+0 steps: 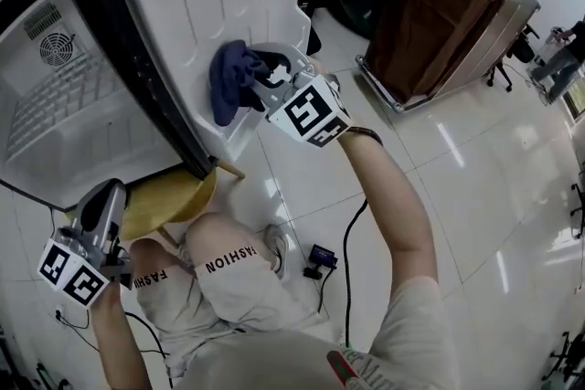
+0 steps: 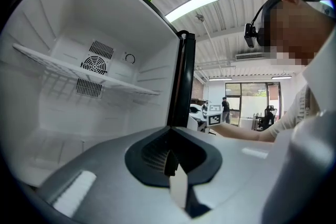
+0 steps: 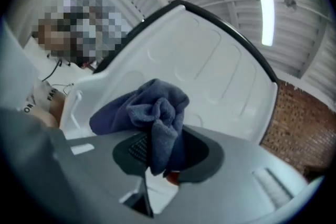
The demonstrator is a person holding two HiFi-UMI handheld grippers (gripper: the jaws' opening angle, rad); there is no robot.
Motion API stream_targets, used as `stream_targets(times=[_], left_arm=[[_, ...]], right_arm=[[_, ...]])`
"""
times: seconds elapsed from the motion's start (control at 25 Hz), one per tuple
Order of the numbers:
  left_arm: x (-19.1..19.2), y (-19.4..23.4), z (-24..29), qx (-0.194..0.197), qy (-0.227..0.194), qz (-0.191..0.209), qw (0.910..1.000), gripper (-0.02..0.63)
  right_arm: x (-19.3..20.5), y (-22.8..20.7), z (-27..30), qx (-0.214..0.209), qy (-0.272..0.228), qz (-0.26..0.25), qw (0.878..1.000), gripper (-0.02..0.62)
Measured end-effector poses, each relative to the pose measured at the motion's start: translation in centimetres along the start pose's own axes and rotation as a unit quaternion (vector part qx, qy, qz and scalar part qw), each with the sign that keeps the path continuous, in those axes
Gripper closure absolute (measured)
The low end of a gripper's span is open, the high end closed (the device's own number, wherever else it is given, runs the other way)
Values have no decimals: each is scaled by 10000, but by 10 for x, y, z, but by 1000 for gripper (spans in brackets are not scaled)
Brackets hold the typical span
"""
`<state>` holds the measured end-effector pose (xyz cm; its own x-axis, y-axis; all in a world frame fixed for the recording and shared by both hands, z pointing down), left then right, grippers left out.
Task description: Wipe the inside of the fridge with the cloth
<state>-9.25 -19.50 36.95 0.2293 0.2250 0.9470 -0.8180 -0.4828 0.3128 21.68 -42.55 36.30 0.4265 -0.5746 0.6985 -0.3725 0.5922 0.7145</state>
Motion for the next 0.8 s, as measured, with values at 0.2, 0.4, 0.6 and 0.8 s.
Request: stream_targets(times=[0.2,0.4,0.6,0.8], left_arm=[[4,-1,-2,55,13,-89,9999,604],[5,-1,1,117,51,-96,9999,604],[6,-4,-2,126,44,-115,9998,604],[5,0,-13,58,-17,-96,9999,604]], right_arm=[[56,-36,20,260,671,508,9961,495],[87,-73,29,769,1306,615,9865,497],[90,-80,36,1231,1893,252,9738,506],[36,-45,-4,1100,1148,62,9873,505]])
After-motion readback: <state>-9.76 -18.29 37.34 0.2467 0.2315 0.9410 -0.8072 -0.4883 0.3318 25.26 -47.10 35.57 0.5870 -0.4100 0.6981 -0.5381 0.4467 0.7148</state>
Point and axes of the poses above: the fingertips, and each gripper's own axes: z forward along the fingers, y to its left, x out of its underside, the point moved 10 cm from there along -z, backward along the fingers, and after that the axes turned 8 degrees about -z, right-handed, at the moved point
